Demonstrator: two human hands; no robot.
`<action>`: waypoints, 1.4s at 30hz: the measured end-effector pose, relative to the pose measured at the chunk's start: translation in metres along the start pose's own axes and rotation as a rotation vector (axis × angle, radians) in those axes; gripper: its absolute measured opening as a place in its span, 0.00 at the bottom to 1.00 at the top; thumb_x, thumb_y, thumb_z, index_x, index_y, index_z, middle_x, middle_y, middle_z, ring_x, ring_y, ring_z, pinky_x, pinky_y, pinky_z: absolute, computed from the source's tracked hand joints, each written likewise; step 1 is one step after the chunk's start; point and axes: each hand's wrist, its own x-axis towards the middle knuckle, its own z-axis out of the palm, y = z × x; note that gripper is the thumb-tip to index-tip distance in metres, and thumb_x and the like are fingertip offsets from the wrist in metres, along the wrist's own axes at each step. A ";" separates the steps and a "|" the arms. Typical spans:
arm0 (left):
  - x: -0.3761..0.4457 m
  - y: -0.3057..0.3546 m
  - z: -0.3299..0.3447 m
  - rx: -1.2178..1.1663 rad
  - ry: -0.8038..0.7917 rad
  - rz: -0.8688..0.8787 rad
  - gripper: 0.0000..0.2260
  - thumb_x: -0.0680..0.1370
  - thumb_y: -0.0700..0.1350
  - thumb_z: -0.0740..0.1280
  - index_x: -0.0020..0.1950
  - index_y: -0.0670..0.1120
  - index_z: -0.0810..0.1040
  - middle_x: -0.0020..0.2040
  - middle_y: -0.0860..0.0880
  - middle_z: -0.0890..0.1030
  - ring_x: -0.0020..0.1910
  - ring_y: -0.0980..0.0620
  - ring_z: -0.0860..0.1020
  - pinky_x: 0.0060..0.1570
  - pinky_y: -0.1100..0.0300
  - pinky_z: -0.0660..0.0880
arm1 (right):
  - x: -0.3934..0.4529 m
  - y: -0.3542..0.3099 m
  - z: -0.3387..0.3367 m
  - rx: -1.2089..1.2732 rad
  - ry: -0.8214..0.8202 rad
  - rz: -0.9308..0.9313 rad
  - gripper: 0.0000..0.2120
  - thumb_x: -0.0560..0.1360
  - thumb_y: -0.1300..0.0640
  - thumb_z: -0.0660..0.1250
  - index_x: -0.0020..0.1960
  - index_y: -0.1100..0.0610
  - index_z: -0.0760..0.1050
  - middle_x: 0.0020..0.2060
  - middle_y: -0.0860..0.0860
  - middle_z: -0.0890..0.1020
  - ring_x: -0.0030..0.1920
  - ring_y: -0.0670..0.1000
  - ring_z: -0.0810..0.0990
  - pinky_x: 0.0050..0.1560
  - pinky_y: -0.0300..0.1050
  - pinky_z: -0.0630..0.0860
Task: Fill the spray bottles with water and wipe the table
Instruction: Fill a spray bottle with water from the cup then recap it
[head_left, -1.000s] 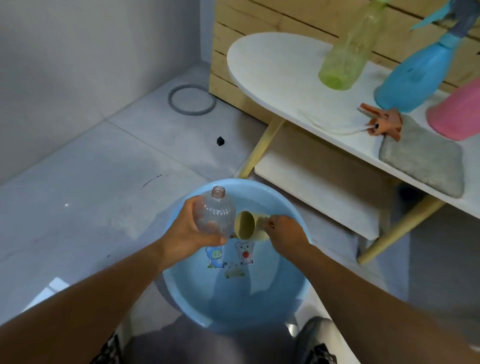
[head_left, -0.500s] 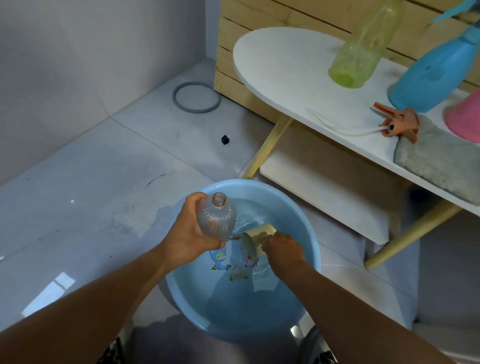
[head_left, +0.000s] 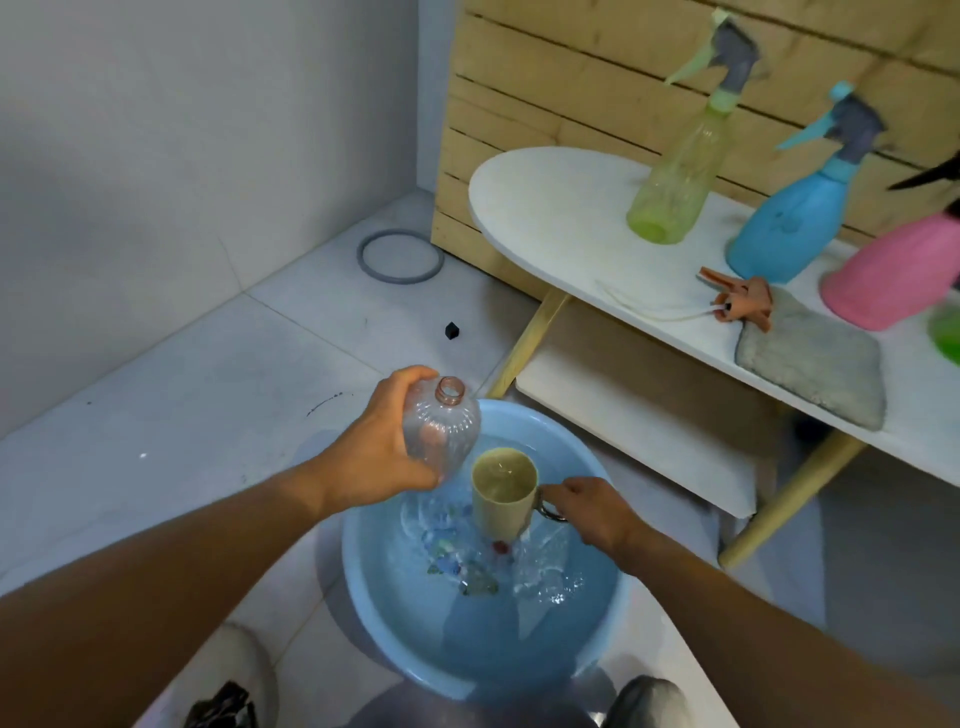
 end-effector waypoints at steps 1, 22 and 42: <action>0.002 0.010 -0.009 0.006 -0.004 0.019 0.48 0.61 0.42 0.83 0.72 0.64 0.59 0.69 0.54 0.67 0.66 0.55 0.73 0.55 0.72 0.74 | -0.007 -0.011 -0.009 0.018 0.001 -0.031 0.16 0.72 0.45 0.69 0.33 0.52 0.69 0.28 0.47 0.68 0.28 0.48 0.64 0.31 0.41 0.63; 0.000 0.108 -0.050 0.134 -0.050 0.126 0.49 0.57 0.50 0.84 0.71 0.65 0.60 0.69 0.53 0.66 0.68 0.54 0.71 0.67 0.56 0.74 | -0.108 -0.171 -0.151 -0.012 0.309 -0.362 0.21 0.69 0.42 0.71 0.28 0.50 0.64 0.24 0.45 0.65 0.25 0.45 0.63 0.31 0.42 0.64; 0.024 0.096 -0.037 0.186 -0.039 0.129 0.48 0.60 0.46 0.84 0.71 0.61 0.59 0.65 0.56 0.70 0.61 0.55 0.74 0.54 0.64 0.76 | -0.090 -0.178 -0.149 -0.172 0.448 -0.373 0.19 0.63 0.34 0.68 0.32 0.50 0.75 0.26 0.47 0.72 0.35 0.50 0.72 0.47 0.51 0.70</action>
